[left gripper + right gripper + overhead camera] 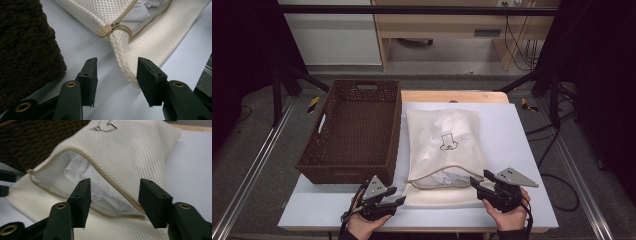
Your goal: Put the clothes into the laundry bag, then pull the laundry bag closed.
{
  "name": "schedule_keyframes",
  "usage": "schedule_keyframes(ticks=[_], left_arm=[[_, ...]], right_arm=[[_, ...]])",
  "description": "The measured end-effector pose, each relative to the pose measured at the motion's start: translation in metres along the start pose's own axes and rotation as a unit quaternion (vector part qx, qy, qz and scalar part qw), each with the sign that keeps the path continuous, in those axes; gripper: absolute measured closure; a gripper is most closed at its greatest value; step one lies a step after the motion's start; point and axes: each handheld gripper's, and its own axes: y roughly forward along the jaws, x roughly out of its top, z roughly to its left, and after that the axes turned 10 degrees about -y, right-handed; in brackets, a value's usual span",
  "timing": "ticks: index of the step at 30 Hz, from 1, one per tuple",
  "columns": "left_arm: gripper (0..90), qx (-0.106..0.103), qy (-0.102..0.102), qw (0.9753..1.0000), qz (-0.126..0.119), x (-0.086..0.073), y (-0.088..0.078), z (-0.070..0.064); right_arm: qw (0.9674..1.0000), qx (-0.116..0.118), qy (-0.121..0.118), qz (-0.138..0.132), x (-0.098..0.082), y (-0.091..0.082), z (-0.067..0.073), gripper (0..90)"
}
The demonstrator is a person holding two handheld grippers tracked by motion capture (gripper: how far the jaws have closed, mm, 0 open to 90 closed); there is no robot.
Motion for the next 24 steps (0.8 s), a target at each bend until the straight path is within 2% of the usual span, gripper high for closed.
schedule_keyframes(ticks=[5, 14, 24], left_arm=[[48.8, -0.001, -0.003, 1.0, 0.001, -0.002, 0.001, 0.002], [49.9, -0.002, -0.005, 1.0, 0.004, -0.003, 0.006, 0.002], [58.7, -0.007, -0.011, 0.9998, 0.017, -0.003, 0.014, 0.002]], right_arm=[[0.9997, 0.015, -0.015, -0.011, 0.015, 0.007, 0.016, 40.0], [0.9986, 0.037, -0.035, -0.009, 0.03, 0.024, 0.039, 37.2], [0.9969, 0.057, -0.052, -0.014, 0.041, 0.034, 0.06, 37.8]])
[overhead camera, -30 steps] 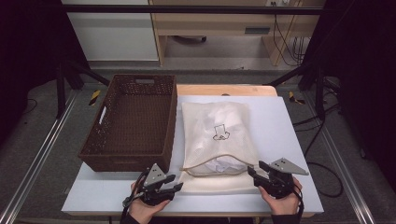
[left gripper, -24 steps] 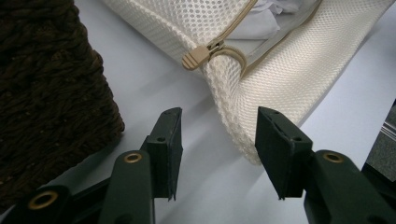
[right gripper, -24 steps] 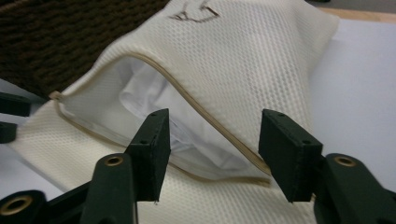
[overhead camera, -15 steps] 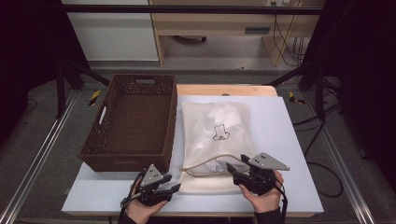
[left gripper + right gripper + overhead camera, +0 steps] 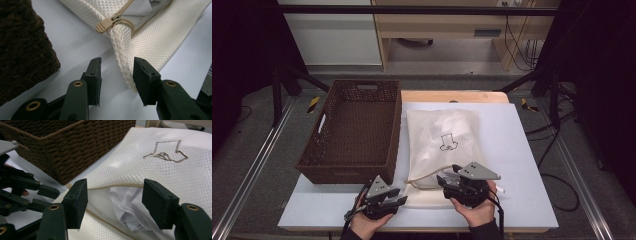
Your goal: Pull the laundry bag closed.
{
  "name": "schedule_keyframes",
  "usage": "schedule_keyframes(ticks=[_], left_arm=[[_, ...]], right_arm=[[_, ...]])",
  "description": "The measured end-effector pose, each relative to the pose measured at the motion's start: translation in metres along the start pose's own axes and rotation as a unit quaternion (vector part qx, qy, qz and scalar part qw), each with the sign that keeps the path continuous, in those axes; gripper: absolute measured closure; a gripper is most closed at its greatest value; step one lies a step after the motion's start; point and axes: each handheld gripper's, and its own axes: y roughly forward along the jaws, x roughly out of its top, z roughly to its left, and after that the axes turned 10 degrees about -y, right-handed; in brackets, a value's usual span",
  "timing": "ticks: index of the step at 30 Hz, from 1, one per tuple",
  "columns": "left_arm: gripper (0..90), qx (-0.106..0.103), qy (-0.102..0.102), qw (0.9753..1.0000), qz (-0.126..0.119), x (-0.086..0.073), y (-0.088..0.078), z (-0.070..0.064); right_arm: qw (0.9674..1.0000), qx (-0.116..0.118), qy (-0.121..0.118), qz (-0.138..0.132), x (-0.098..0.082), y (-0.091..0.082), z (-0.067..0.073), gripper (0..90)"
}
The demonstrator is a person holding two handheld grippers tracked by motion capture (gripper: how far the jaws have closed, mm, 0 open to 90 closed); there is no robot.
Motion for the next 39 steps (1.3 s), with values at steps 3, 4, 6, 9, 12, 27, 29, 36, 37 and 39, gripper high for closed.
schedule_keyframes(ticks=[3, 4, 6, 9, 12, 27, 29, 36, 37, 39], left_arm=[[63.2, -0.002, -0.001, 1.0, 0.007, 0.001, 0.003, 0.0], [65.0, -0.003, -0.002, 1.0, 0.009, 0.001, 0.004, 0.001], [69.0, -0.005, -0.005, 0.9999, 0.012, 0.001, 0.006, 0.0], [71.9, -0.008, -0.004, 0.9999, 0.014, 0.001, 0.008, -0.001], [71.6, -0.01, -0.001, 0.9999, 0.012, 0.002, 0.008, 0.0], [83.7, -0.018, -0.007, 0.9996, 0.02, 0.003, 0.013, -0.003], [84.3, -0.016, -0.004, 0.9997, 0.018, 0.002, 0.014, -0.004], [84.5, -0.013, 0.004, 0.9998, 0.014, 0.001, 0.014, -0.004], [84.6, -0.012, 0.004, 0.9998, 0.012, 0.0, 0.014, -0.005], [84.5, -0.012, 0.005, 0.9999, 0.012, 0.0, 0.014, -0.005]], right_arm=[[0.9999, 0.006, -0.008, -0.003, 0.005, 0.003, 0.006, 38.8], [0.9999, 0.01, -0.009, -0.004, 0.007, 0.004, 0.007, 39.1], [0.9998, 0.017, -0.012, -0.005, 0.01, 0.008, 0.012, 40.3], [0.9995, 0.026, -0.017, -0.002, 0.014, 0.014, 0.018, 40.9], [0.9992, 0.034, -0.021, 0.005, 0.02, 0.024, 0.028, 43.5], [0.997, 0.05, -0.035, 0.048, 0.017, 0.064, 0.052, 53.7], [0.9964, 0.05, -0.037, 0.057, 0.015, 0.07, 0.056, 55.7], [0.9934, 0.04, -0.06, 0.09, 0.01, 0.094, 0.069, 53.3], [0.9929, 0.036, -0.062, 0.094, 0.01, 0.097, 0.071, 52.1], [0.9924, 0.031, -0.07, 0.096, 0.009, 0.1, 0.073, 50.3]])
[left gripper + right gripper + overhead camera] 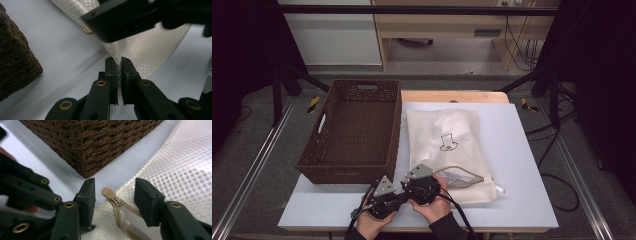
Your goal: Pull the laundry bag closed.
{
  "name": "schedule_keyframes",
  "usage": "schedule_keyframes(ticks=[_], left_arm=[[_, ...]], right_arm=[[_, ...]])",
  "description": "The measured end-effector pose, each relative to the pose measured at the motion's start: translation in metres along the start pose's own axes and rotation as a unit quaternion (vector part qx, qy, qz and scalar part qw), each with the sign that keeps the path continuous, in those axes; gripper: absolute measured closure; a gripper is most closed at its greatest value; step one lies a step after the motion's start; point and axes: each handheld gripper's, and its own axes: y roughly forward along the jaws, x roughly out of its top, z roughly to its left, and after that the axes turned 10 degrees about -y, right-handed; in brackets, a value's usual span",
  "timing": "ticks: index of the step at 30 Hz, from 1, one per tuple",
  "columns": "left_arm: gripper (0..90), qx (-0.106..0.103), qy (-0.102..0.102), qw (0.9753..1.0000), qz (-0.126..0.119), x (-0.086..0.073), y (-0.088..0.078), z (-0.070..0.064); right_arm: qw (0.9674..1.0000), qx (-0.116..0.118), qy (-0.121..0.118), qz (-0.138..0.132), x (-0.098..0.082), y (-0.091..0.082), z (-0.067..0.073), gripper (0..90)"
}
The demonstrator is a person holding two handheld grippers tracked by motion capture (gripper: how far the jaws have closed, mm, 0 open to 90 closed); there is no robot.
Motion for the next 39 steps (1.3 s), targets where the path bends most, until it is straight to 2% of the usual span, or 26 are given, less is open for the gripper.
schedule_keyframes(ticks=[2, 3, 5, 8, 14, 16, 20, 26, 28, 30, 31, 32, 34, 36, 37, 39], left_arm=[[84.5, 0.0, 0.0, 1.0, -0.001, 0.0, 0.0, 0.0], [84.5, 0.0, 0.0, 1.0, -0.001, 0.0, 0.0, 0.0], [84.5, 0.0, 0.0, 1.0, -0.001, 0.0, 0.0, 0.0], [84.5, -0.001, 0.003, 1.0, 0.001, 0.0, 0.0, 0.0], [84.4, -0.002, 0.001, 1.0, 0.001, 0.0, 0.0, 0.0], [84.4, -0.002, 0.0, 1.0, 0.001, 0.0, 0.0, 0.0], [84.4, -0.003, 0.0, 1.0, 0.0, 0.0, 0.0, 0.0], [84.3, 0.001, 0.001, 1.0, 0.0, 0.0, 0.0, -0.001], [84.3, 0.0, 0.0, 1.0, 0.0, 0.0, 0.0, -0.001], [84.3, -0.001, 0.001, 1.0, 0.0, 0.0, 0.0, 0.0], [84.4, 0.0, 0.002, 1.0, 0.0, 0.0, 0.0, 0.0], [84.4, 0.0, 0.003, 1.0, 0.001, 0.0, 0.0, 0.0], [84.4, 0.002, 0.006, 1.0, 0.001, 0.0, 0.0, -0.001], [84.4, 0.002, 0.006, 1.0, 0.0, 0.0, 0.0, -0.001], [84.4, 0.001, 0.005, 1.0, 0.0, 0.0, 0.0, -0.001], [84.4, 0.001, 0.007, 1.0, 0.0, 0.0, 0.0, -0.001]], right_arm=[[0.9999, -0.01, -0.009, 0.008, 0.0, 0.005, 0.003, 46.9], [0.9994, -0.024, -0.018, 0.015, 0.0, 0.009, 0.007, 47.9], [0.9986, -0.042, -0.024, 0.023, 0.0, 0.012, 0.009, 53.5], [0.9985, -0.049, -0.015, 0.018, 0.0, 0.009, 0.007, 63.1], [0.9997, -0.004, 0.026, 0.002, -0.002, -0.002, -0.008, 79.6], [0.9995, 0.013, 0.029, -0.002, -0.004, -0.006, -0.011, 84.3], [0.9994, 0.022, 0.026, 0.002, -0.006, -0.013, -0.011, 90.0], [0.9987, 0.036, 0.035, -0.001, -0.013, -0.02, -0.015, 89.7], [0.9986, 0.033, 0.04, -0.009, -0.013, -0.019, -0.014, 79.4], [0.9988, 0.031, 0.037, -0.013, -0.009, -0.016, -0.012, 69.9], [0.999, 0.028, 0.03, -0.015, -0.007, -0.011, -0.009, 62.2], [0.9993, 0.023, 0.026, -0.013, -0.005, -0.008, -0.007, 55.4], [0.9999, 0.002, 0.013, 0.001, -0.002, 0.002, -0.001, 50.0], [0.9997, -0.02, 0.0, 0.011, -0.001, 0.012, 0.004, 51.8], [0.9991, -0.038, -0.009, 0.019, 0.0, 0.015, 0.007, 56.4], [0.9984, -0.051, -0.013, 0.021, 0.0, 0.016, 0.008, 65.9]])
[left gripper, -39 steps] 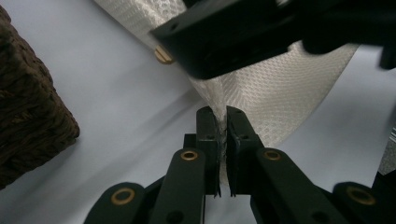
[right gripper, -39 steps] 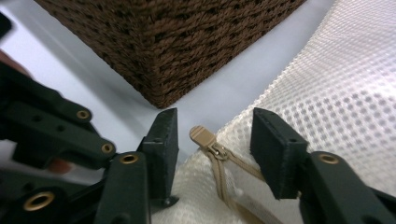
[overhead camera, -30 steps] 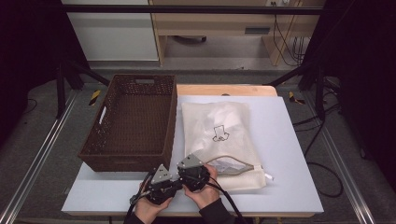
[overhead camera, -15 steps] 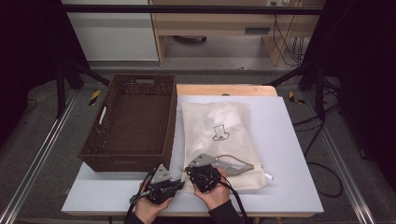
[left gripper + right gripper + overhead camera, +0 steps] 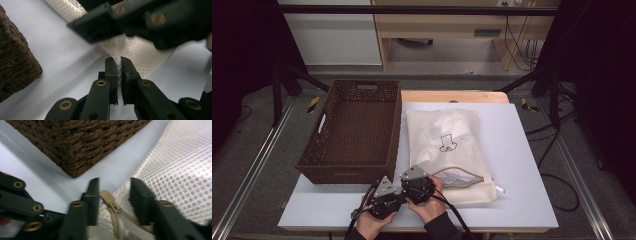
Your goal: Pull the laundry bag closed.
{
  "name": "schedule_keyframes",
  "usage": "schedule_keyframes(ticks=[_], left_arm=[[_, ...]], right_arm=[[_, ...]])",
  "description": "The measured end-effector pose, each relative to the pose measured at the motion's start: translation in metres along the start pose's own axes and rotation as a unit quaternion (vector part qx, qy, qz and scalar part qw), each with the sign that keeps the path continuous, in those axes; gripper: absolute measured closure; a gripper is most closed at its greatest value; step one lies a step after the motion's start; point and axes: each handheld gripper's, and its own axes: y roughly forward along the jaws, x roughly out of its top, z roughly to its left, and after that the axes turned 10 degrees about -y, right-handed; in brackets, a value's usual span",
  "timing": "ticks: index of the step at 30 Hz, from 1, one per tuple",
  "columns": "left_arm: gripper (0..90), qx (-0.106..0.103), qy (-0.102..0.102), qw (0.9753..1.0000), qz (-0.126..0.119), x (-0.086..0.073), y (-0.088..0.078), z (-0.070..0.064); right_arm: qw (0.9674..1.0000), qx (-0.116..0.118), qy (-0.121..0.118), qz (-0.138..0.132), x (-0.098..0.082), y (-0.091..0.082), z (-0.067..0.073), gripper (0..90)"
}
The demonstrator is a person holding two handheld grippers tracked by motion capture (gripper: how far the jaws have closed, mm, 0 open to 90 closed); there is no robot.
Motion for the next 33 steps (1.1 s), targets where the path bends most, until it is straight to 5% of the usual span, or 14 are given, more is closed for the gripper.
schedule_keyframes(ticks=[4, 13, 23, 28, 33], left_arm=[[84.4, 0.002, 0.004, 1.0, 0.002, 0.0, 0.0, 0.0], [83.9, 0.0, 0.0, 1.0, 0.0, 0.0, 0.0, 0.0], [70.9, -0.007, -0.005, 0.9998, -0.019, 0.01, 0.004, 0.0], [81.8, 0.004, -0.007, 0.9999, -0.012, 0.011, 0.009, 0.0], [83.7, 0.023, 0.01, 0.9996, -0.01, 0.011, 0.008, -0.005]], right_arm=[[0.9993, 0.022, 0.026, -0.018, -0.001, -0.011, -0.01, 80.4], [0.9957, 0.076, 0.048, -0.024, -0.014, -0.031, -0.023, 86.5], [0.9917, 0.103, 0.067, -0.038, -0.028, -0.034, -0.029, 87.3], [0.9897, 0.111, 0.081, -0.041, -0.028, -0.032, -0.029, 83.6], [0.9884, 0.11, 0.095, -0.046, -0.023, -0.031, -0.03, 77.6]])
